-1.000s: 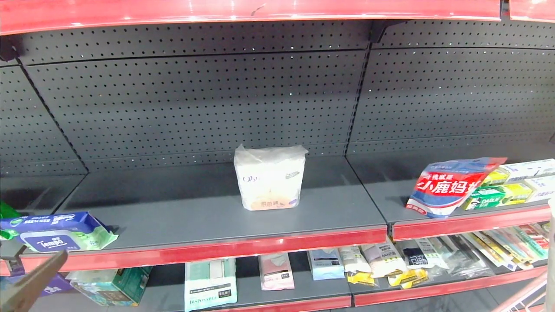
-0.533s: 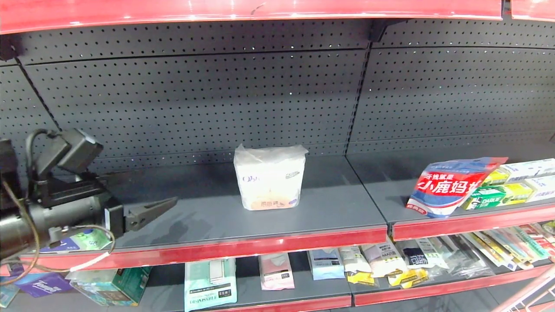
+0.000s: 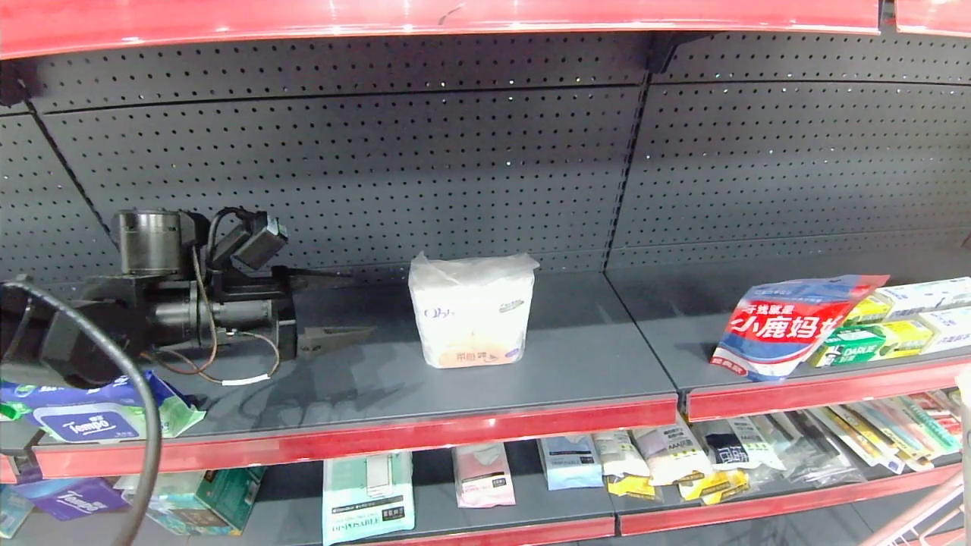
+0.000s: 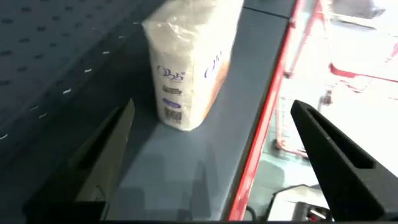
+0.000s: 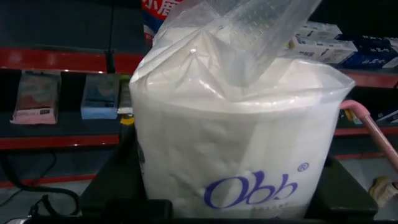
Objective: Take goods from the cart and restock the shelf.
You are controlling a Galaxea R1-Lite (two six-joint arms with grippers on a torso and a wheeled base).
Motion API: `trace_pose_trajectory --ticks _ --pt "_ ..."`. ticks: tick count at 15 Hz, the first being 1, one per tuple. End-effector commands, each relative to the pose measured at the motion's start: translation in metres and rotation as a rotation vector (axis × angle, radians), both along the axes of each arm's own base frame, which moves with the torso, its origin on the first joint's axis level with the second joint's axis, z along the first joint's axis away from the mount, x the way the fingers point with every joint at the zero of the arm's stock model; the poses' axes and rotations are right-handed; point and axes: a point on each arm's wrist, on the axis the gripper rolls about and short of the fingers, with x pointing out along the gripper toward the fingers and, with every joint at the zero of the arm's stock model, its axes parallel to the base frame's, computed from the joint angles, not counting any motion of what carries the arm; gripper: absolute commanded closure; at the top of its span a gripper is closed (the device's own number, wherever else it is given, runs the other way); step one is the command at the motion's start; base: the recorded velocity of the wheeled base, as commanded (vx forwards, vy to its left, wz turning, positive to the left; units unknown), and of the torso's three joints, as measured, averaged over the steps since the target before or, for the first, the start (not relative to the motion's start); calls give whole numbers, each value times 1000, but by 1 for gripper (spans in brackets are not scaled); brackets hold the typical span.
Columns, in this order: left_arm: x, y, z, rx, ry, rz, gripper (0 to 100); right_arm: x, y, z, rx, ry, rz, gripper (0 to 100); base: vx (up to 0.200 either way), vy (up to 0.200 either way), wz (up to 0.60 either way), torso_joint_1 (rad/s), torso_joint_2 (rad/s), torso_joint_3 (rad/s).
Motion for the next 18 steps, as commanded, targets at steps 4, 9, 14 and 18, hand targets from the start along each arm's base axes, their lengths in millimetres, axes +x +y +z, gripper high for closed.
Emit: trace_pose_trajectory --ticks 4,9,14,18 --pt "50 -11 -44 -3 -26 -114 0 10 0 3 -6 37 -12 100 0 0 0 0 0 0" --pt "68 -28 -57 -8 -70 -148 0 11 0 4 -6 41 -15 100 0 0 0 0 0 0" --pt "86 -46 -56 -8 -115 -173 0 10 0 8 -19 32 -12 100 0 0 0 0 0 0" --pt "84 -62 -56 -15 -99 -201 0 9 0 8 -20 27 -11 100 0 0 0 0 0 0"
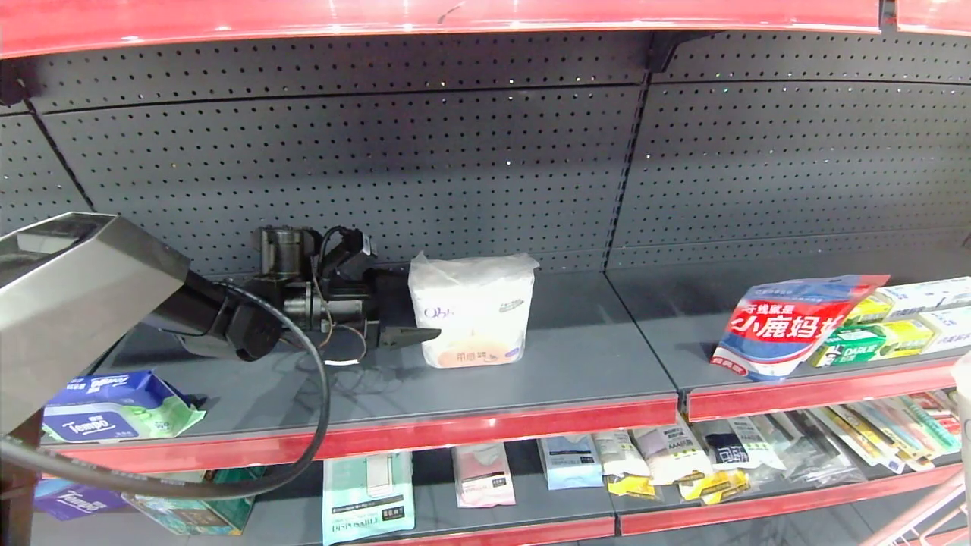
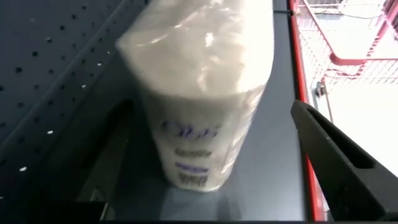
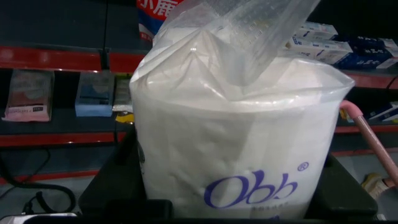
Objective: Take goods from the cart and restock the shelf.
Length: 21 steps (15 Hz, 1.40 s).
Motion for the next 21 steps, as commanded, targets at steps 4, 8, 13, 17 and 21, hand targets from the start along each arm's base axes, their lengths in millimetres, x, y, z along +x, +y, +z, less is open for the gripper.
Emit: trace_pose_trajectory --ticks 4,8,13,17,21 --pt "8 -14 -2 7 -16 10 0 0 0 1 -1 -1 1 100 0 0 0 0 0 0" --pt "14 -30 -2 1 -22 13 0 0 0 0 0 2 2 100 0 0 0 0 0 0" --pt "12 -45 -8 21 -20 29 0 1 0 0 1 4 2 100 0 0 0 0 0 0" --pt "16 -49 -9 20 -25 28 0 1 0 0 1 7 3 100 0 0 0 0 0 0" --pt "17 -50 -15 24 -18 29 100 1 0 -1 1 8 5 100 0 0 0 0 0 0"
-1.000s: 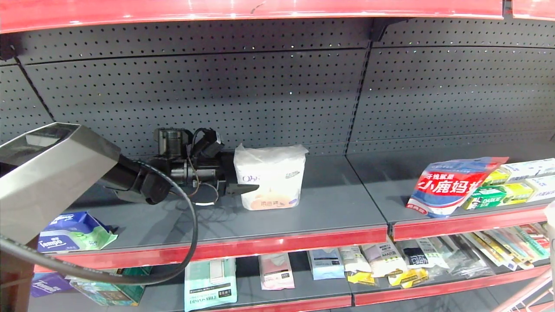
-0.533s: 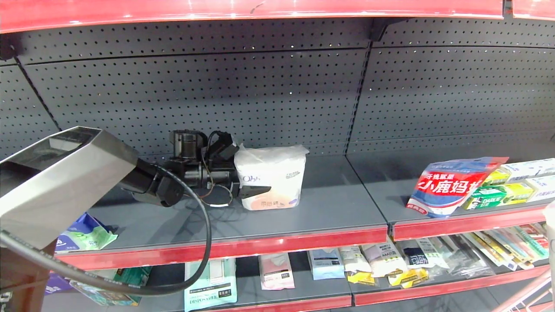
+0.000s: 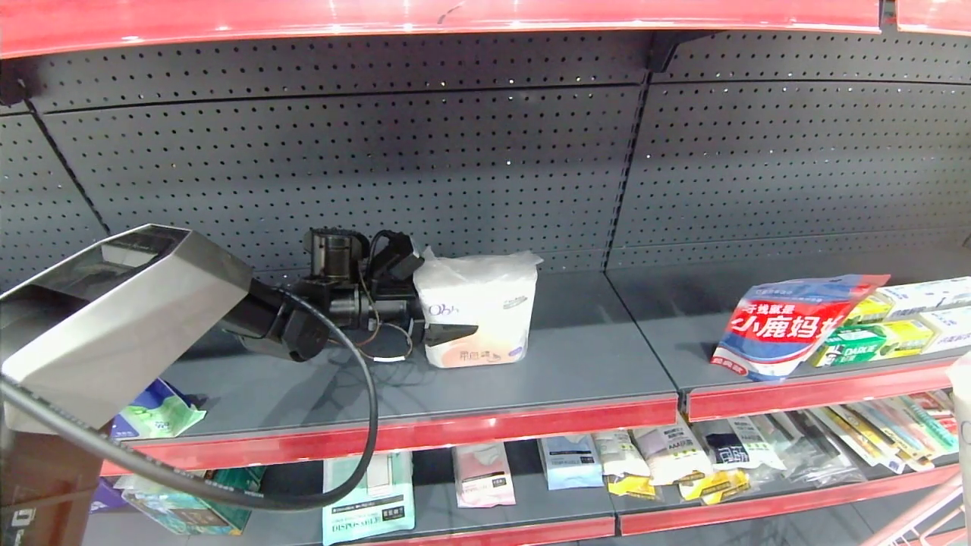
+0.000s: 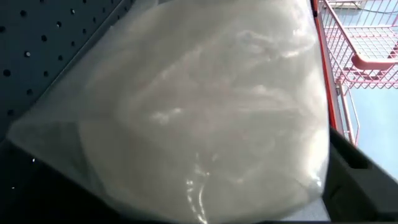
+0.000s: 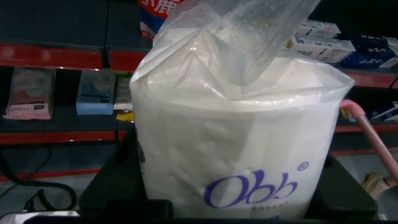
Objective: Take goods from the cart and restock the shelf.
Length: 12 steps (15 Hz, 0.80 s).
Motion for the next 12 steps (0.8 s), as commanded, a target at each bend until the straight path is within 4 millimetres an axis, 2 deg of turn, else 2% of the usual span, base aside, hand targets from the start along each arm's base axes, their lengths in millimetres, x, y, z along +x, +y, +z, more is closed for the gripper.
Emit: trace_pose_trajectory --ticks 1,5,8,9,12 --pt "0 0 -2 2 3 -1 100 1 0 0 0 2 0 100 0 0 0 0 0 0" --pt "-2 6 -3 -2 26 2 100 2 0 1 0 10 3 100 0 0 0 0 0 0" --pt "-17 13 5 -5 54 -16 100 4 0 1 0 17 6 100 0 0 0 0 0 0" --pt "-26 20 10 -13 67 -31 100 5 0 1 0 19 6 100 0 0 0 0 0 0" --pt "-35 41 18 -30 64 -37 100 4 0 2 1 13 6 100 0 0 0 0 0 0"
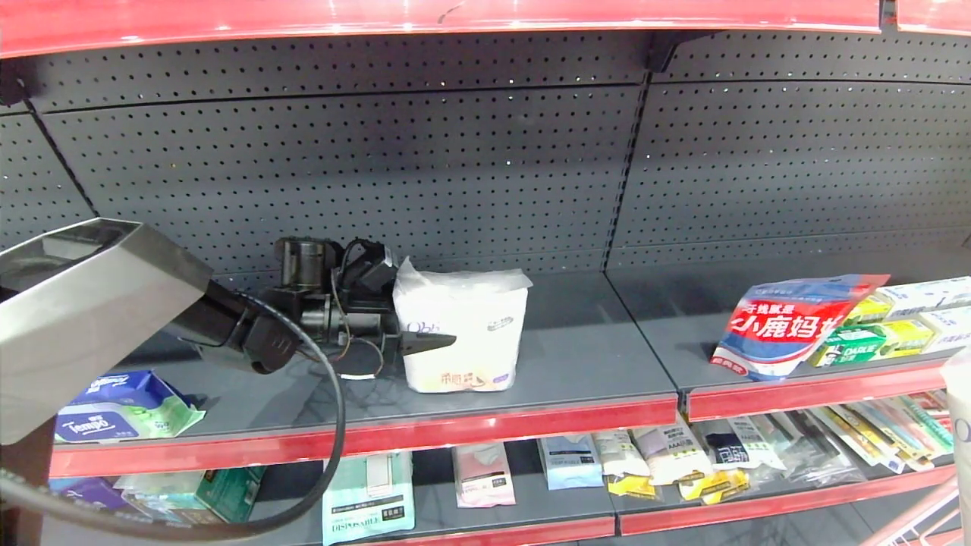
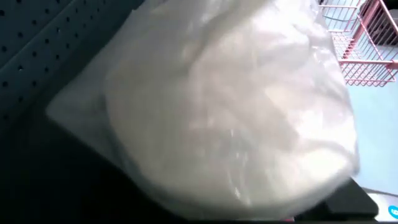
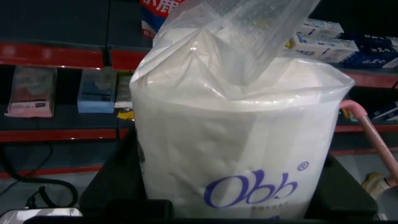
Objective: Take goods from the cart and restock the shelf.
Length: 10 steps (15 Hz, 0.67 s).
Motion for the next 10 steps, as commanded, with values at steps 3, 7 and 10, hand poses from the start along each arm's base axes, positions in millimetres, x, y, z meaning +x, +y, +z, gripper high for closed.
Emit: trace_pose_trajectory --ticks 3,7,10 --pt "-24 26 14 5 -6 41 100 0 0 0 -1 0 -1 100 0 0 0 0 0 0" --pt "-34 34 3 30 -31 19 100 1 0 0 -2 2 -2 100 0 0 0 0 0 0" --pt "-38 41 -5 37 -35 7 100 0 0 1 -1 -3 -2 100 0 0 0 0 0 0"
